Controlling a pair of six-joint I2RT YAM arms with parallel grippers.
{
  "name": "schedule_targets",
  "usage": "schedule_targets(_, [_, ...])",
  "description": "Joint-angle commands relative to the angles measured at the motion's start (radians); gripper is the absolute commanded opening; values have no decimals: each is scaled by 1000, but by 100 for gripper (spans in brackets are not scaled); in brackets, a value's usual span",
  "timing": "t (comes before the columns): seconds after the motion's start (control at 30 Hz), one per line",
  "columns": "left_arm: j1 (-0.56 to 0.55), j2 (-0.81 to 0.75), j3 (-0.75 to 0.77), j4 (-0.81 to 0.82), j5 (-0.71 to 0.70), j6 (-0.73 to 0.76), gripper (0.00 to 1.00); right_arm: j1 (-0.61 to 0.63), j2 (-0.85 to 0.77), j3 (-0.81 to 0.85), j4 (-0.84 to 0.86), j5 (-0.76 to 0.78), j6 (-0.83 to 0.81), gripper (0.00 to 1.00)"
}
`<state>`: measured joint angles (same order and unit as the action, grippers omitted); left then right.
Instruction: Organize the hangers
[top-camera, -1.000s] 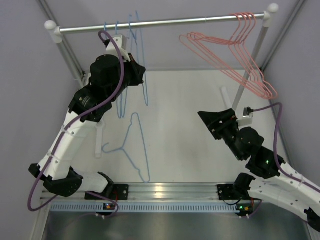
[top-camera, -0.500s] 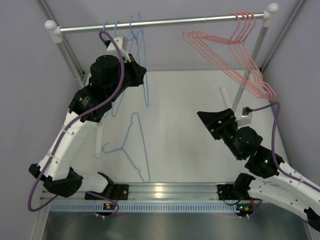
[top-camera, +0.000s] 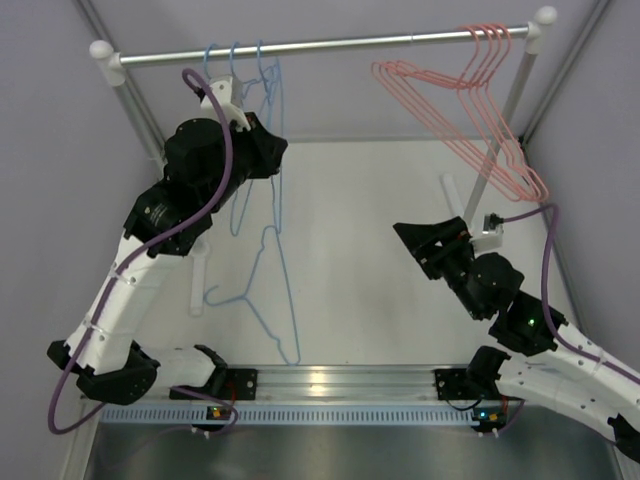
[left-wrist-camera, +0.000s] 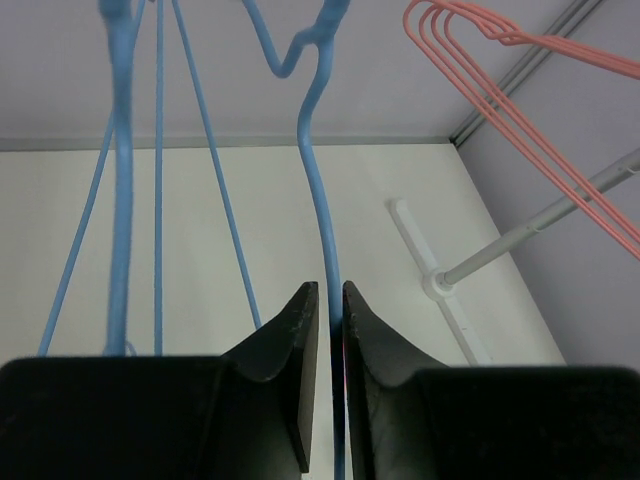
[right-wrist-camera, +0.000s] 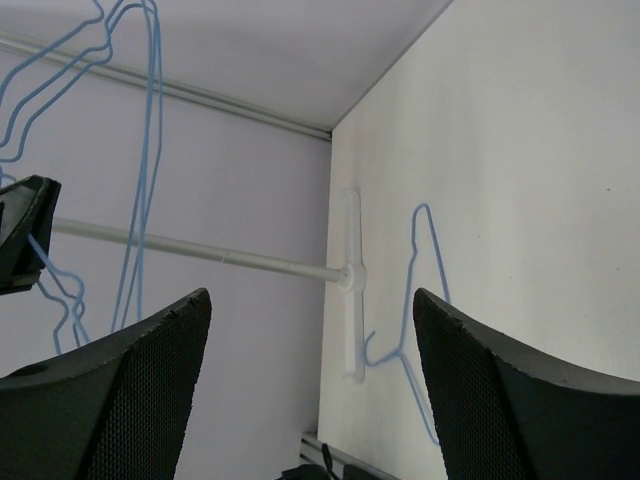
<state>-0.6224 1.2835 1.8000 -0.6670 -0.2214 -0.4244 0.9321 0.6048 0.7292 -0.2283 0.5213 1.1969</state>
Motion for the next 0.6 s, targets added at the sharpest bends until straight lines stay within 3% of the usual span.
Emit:
schedule_targets(0.0, [6,-44,-13,15,16,-1,20,11,1,38,-8,13,-5,79])
schedule_targets(0.57, [4,-184,-65,20,94,1,27,13,38,33,-8,-1,-22,79])
